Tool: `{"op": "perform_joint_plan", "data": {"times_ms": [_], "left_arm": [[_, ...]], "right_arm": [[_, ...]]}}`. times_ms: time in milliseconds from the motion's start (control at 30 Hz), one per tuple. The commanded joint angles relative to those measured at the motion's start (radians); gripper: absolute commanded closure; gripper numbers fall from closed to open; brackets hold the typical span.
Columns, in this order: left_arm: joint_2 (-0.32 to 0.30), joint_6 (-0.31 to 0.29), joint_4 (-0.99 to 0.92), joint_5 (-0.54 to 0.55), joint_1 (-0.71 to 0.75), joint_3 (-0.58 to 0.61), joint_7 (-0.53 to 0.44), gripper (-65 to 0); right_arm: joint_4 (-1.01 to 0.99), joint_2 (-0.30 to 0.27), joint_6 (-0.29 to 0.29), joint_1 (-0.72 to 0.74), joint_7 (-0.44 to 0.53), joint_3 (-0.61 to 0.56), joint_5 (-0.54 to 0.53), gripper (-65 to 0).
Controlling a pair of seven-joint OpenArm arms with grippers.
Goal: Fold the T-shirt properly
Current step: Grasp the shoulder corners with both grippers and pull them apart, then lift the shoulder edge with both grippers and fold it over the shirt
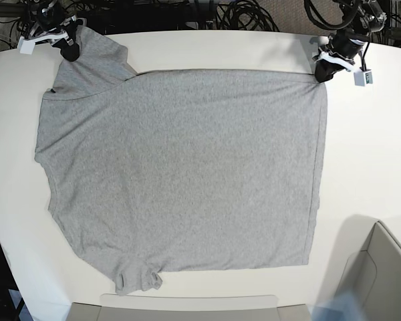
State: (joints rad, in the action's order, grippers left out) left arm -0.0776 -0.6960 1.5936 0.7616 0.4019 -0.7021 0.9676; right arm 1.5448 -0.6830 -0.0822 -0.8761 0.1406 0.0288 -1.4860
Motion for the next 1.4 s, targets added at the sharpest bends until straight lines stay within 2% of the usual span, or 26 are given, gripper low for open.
{"op": "perform_joint_plan", "data": {"times_ms": [0,133,333,467,700,1000,1233,1267,1300,1367], "left_arm": [[-0.011,-0.002,0.015,0.012,0.015,-0.003,0.004,0.0],[-0.012,-0.002,0.017,0.011,0.025,-0.006,0.017,0.0],[-0.012,-0.002,0.017,0.011,0.064,-0.041,0.017,0.0],[-0.012,-0.002,0.021,0.011,0.094,-0.041,0.015,0.0],[-0.004,-0.002,0.173,0.009,0.117,-0.043,0.015,0.0],[-0.009,-0.002,0.182,0.009,0.068,-0.04,0.017,0.0],[-0.011,-0.002,0.182,0.006,0.032,-0.04,0.017,0.0],[-0.011,0.014,0.182,0.006,0.03,-0.04,0.017,0.0],[-0.012,0.057,0.184,0.008,0.025,-0.034,0.015,0.0],[-0.014,0.117,0.201,0.008,0.012,-0.032,0.015,0.0]], "right_arm": [[0.012,-0.011,0.011,-0.019,-0.002,0.018,0.003,0.0],[0.049,0.039,0.011,-0.064,-0.002,0.072,0.003,0.0],[0.119,0.128,0.011,-0.127,-0.006,0.167,0.143,0.0],[0.141,0.158,0.011,-0.145,-0.006,0.208,0.198,0.0],[0.148,0.151,0.011,-0.148,-0.005,0.214,0.207,0.0],[0.194,0.144,0.011,-0.148,-0.008,0.326,0.207,0.0],[0.197,0.073,0.02,-0.142,-0.008,0.336,0.199,0.0],[0.197,0.067,0.023,-0.134,-0.009,0.334,0.199,0.0],[0.197,0.058,0.037,-0.124,-0.023,0.333,0.199,0.0],[0.196,0.047,0.066,-0.082,-0.111,0.34,0.203,0.0]]}}
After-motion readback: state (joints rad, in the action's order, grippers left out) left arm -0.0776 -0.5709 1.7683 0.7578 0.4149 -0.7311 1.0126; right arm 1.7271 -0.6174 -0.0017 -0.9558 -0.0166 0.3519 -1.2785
